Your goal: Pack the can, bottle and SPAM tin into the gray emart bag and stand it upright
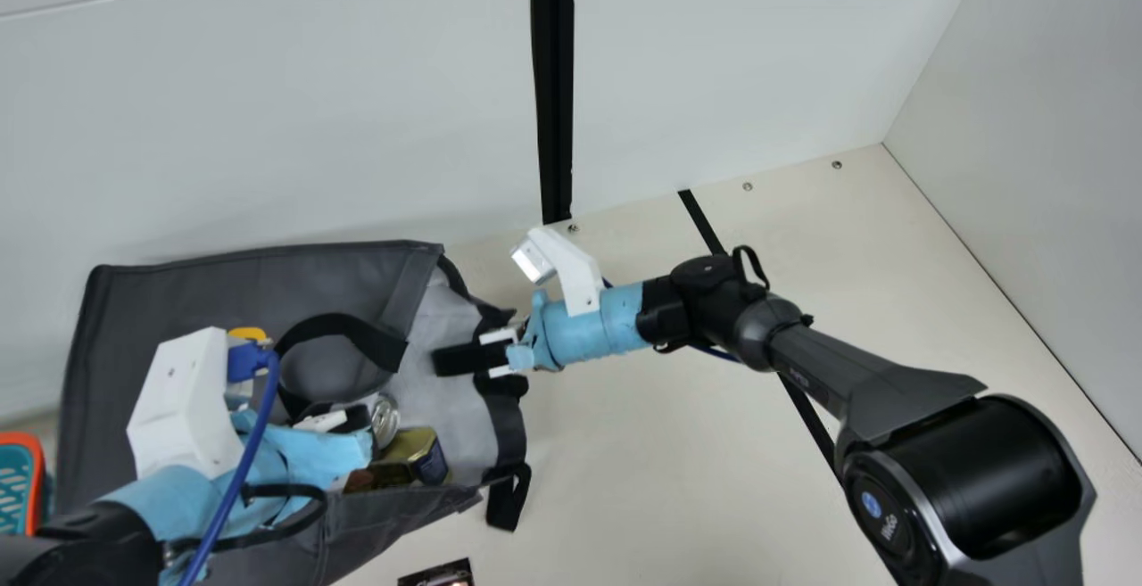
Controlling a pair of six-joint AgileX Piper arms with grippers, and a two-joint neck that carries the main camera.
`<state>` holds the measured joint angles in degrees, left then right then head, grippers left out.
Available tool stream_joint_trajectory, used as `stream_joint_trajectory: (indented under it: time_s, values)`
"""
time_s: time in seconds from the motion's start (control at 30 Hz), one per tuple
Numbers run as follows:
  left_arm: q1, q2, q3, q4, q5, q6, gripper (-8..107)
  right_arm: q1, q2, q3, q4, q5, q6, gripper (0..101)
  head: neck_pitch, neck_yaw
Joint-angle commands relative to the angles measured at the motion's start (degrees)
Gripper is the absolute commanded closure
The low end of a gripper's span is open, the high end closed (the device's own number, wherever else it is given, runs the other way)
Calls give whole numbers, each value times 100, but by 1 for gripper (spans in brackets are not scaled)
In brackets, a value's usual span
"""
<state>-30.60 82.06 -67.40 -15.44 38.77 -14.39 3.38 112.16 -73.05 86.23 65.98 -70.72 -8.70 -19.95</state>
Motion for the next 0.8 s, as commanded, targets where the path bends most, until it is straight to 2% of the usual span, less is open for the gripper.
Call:
stream_joint_trajectory:
  time_s: [0.0, 0.17, 0.77]
  values:
    - [-5, -29, 7, -23, -11, 33, 107, -76, -67, 20, 64, 129, 68, 101, -130, -5]
    - [-78, 64, -110, -81, -85, 77, 107, -277, -279, 122, 134, 392, 229, 101, -130, -5]
    - [-402, 342, -677, -115, -754, -299, 107, -210, -1190, 486, 475, 392, 639, 101, -130, -5]
